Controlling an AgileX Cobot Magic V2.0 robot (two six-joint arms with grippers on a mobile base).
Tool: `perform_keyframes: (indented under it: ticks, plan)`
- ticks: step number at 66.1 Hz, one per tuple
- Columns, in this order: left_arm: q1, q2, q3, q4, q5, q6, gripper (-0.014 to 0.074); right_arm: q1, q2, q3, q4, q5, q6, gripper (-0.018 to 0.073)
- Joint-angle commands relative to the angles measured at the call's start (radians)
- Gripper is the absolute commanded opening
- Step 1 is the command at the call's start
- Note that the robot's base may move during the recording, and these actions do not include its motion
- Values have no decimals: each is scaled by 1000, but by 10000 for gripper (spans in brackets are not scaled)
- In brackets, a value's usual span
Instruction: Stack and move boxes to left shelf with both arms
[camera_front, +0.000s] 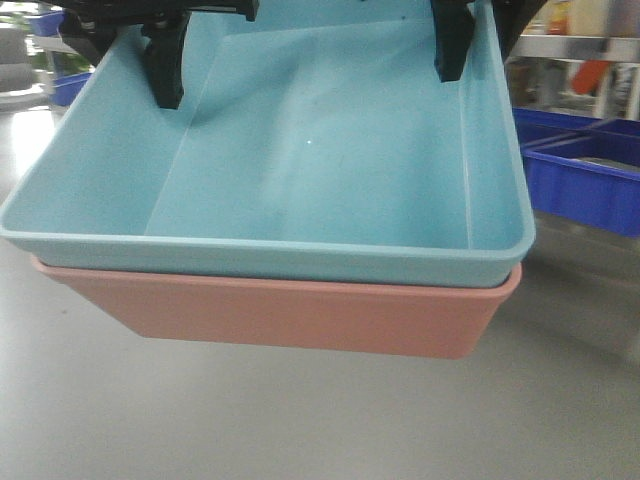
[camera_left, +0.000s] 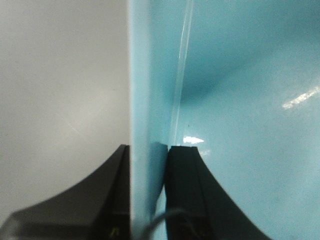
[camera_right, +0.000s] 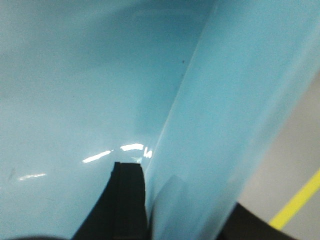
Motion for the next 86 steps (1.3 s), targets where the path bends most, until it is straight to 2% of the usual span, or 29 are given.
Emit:
perform_keyframes:
  ticks: [1, 86]
  plan:
    - [-44, -52, -59, -82, -233, -18, -4, 34, -40, -49, 96, -228, -22, 56]
    - [-44, -52, -59, -87, -233, -18, -4, 31, -40, -49, 91, -227, -22, 56]
